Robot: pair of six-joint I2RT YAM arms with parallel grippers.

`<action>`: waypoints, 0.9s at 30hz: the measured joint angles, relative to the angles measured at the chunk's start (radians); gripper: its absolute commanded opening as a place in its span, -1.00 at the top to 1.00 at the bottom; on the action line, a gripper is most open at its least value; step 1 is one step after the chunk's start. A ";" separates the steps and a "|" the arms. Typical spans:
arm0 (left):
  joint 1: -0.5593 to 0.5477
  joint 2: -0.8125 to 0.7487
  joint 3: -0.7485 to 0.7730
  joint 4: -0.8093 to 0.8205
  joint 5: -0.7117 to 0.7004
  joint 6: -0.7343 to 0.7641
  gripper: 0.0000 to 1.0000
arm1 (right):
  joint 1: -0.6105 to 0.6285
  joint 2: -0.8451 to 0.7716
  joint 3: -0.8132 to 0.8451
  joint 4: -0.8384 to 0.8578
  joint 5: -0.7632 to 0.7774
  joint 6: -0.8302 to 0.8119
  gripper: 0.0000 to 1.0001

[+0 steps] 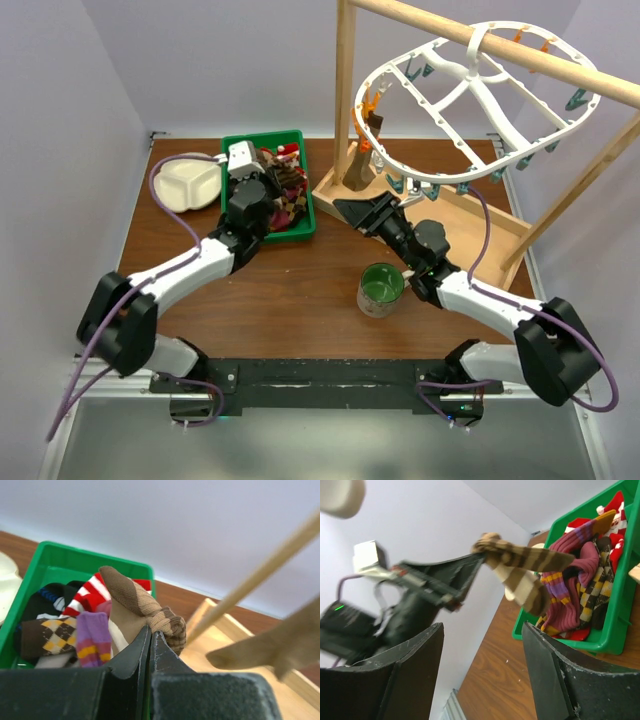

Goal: Remove the socks clipped to the hanger
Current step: Place the sock in the bin.

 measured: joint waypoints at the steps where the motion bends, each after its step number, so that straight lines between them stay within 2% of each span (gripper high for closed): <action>1: 0.026 0.040 0.006 0.014 0.011 -0.001 1.00 | 0.000 -0.006 -0.005 0.000 0.000 -0.003 -0.38; 7: 0.187 0.360 0.150 -0.018 0.099 -0.020 1.00 | 0.000 -0.085 -0.048 -0.050 0.000 -0.028 -0.44; 10: 0.233 0.491 0.234 -0.064 0.138 -0.039 1.00 | 0.000 -0.132 -0.077 -0.067 0.002 -0.039 -0.45; 17: 0.250 0.536 0.247 -0.100 0.175 -0.057 1.00 | 0.000 -0.163 -0.089 -0.105 0.008 -0.056 -0.45; 19: 0.250 0.531 0.247 -0.107 0.182 -0.057 0.70 | 0.000 -0.163 -0.090 -0.109 0.008 -0.058 -0.47; 20: 0.250 0.526 0.247 -0.112 0.186 -0.056 0.44 | 0.000 -0.163 -0.092 -0.109 0.008 -0.059 -0.49; 22: 0.250 0.503 0.243 -0.129 0.195 -0.057 0.26 | 0.000 -0.163 -0.094 -0.111 0.008 -0.060 -0.50; 23: 0.250 0.489 0.239 -0.132 0.201 -0.061 0.10 | 0.000 -0.163 -0.095 -0.111 0.008 -0.060 -0.51; 27: 0.248 0.392 0.209 -0.141 0.229 -0.072 -0.18 | 0.000 -0.163 -0.098 -0.112 0.008 -0.060 -0.54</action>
